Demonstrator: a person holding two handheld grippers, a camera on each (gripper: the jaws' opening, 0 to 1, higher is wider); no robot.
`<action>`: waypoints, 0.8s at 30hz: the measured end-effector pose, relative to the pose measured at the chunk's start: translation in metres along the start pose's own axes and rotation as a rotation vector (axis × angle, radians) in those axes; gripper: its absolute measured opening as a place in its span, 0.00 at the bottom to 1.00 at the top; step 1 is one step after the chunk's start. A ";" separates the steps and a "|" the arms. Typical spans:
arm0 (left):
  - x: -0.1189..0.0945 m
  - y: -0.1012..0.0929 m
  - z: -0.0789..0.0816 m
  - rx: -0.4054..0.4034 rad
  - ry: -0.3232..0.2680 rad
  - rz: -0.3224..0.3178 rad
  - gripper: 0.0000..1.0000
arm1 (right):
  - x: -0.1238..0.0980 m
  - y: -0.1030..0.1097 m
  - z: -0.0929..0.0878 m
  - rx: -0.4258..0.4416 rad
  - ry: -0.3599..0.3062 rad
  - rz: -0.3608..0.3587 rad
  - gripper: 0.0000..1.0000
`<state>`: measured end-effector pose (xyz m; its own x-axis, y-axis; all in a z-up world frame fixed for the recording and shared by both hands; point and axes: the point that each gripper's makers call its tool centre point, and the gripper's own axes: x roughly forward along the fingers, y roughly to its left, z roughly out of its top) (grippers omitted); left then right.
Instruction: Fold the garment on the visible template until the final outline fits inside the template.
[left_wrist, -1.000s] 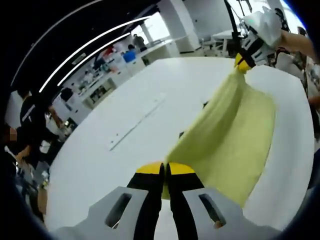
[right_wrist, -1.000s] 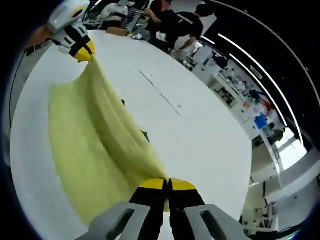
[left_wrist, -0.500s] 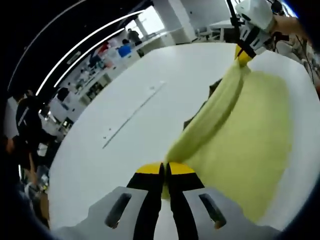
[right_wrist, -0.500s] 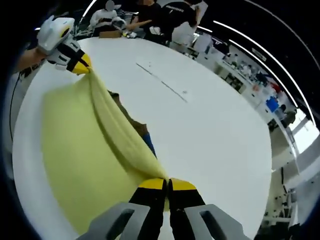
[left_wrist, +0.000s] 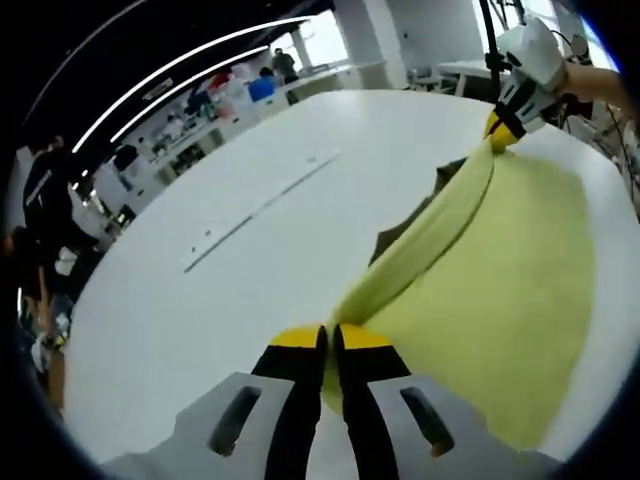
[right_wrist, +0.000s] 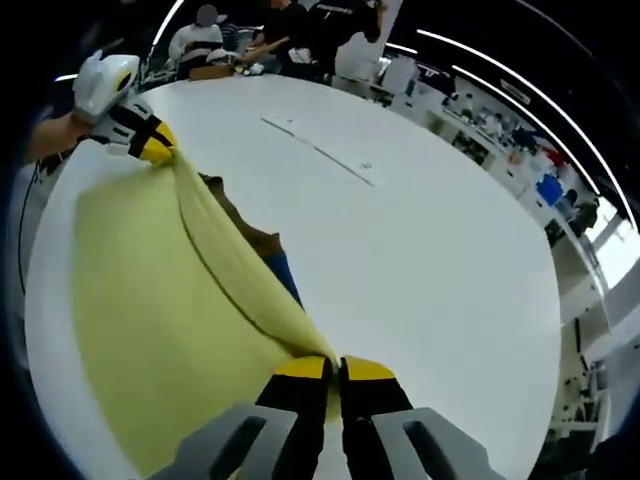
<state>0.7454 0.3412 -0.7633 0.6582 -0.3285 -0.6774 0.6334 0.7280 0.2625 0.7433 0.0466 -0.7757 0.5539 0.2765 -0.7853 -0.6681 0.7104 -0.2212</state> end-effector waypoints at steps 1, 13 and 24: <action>-0.001 0.000 0.000 -0.005 -0.003 -0.004 0.03 | 0.000 0.000 0.000 -0.004 -0.001 -0.002 0.01; -0.014 0.000 -0.008 0.086 -0.058 -0.090 0.19 | -0.019 0.009 0.013 -0.126 -0.060 0.050 0.16; -0.003 0.007 -0.010 0.291 -0.018 -0.023 0.15 | -0.007 0.029 -0.009 -0.268 -0.001 0.105 0.19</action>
<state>0.7438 0.3537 -0.7659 0.6480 -0.3549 -0.6739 0.7363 0.5181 0.4352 0.7157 0.0593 -0.7819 0.4747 0.3403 -0.8117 -0.8295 0.4813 -0.2833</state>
